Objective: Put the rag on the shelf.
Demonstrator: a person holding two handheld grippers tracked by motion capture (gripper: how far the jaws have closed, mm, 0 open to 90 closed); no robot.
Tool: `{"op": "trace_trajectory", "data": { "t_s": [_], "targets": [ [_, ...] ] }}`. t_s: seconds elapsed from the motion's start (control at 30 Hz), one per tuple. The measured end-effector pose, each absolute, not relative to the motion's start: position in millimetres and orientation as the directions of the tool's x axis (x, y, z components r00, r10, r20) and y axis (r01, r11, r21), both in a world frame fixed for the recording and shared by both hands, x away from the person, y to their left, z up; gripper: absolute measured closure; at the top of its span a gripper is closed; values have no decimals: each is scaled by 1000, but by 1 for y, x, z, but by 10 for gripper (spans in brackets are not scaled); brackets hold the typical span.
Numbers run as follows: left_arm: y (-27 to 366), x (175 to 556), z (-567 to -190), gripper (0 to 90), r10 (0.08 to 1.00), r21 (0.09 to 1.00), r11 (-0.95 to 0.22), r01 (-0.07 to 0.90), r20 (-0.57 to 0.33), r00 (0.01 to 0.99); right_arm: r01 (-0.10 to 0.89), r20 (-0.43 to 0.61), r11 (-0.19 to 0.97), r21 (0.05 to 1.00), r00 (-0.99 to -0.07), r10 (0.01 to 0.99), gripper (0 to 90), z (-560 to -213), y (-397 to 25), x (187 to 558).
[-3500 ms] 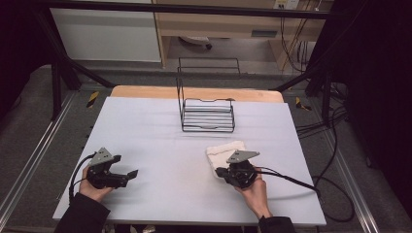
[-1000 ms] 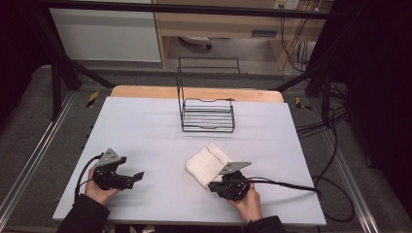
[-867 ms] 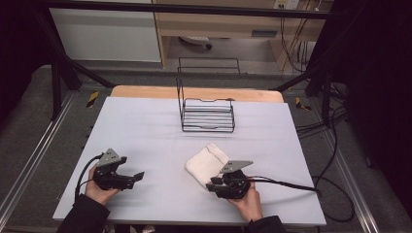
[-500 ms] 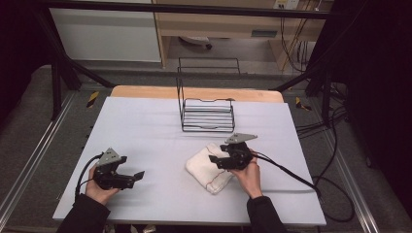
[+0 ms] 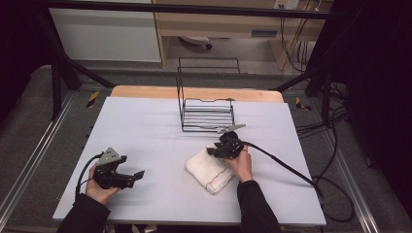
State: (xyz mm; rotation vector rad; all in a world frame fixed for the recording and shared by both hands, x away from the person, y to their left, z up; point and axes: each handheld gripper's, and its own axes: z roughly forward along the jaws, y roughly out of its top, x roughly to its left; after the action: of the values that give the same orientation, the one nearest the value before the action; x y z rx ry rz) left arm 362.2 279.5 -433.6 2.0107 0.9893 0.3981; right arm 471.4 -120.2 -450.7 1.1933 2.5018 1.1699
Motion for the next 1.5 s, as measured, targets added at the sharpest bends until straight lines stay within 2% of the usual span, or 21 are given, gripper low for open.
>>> {"op": "trace_trajectory", "data": {
  "t_s": [0.07,0.2,0.3,0.43,0.57,0.67,0.87,1.13,1.37,1.5],
  "targets": [
    [278,362,-434,60,766,798,-336,501,-78,638,609,202,384,694,-676,709,606,-451,-120,471],
    [278,362,-434,60,761,795,-346,498,-72,645,640,246,366,676,-664,706,727,-450,-121,472],
    [277,362,-434,60,763,798,-339,498,-77,642,643,249,359,677,-658,710,769,-449,-120,469],
    [273,362,-432,60,763,803,-326,499,-88,641,630,221,368,684,-660,718,783,-447,-122,464],
    [261,364,-427,62,768,806,-303,509,-110,631,641,222,331,693,-626,747,786,-445,-130,459],
    [247,366,-425,64,766,801,-311,512,-108,634,650,218,292,701,-586,781,785,-447,-137,453],
    [209,376,-422,80,752,783,-320,532,-131,646,642,194,290,710,-573,796,778,-447,-139,448],
    [153,395,-428,173,760,754,-310,579,-169,627,611,165,326,721,-609,776,753,-447,-140,449],
    [121,408,-442,328,787,704,-307,640,-190,587,595,149,351,723,-630,762,723,-448,-140,450],
    [117,413,-445,442,796,691,-261,674,-241,555,596,172,334,730,-633,755,674,-447,-145,454]
  ]
}}
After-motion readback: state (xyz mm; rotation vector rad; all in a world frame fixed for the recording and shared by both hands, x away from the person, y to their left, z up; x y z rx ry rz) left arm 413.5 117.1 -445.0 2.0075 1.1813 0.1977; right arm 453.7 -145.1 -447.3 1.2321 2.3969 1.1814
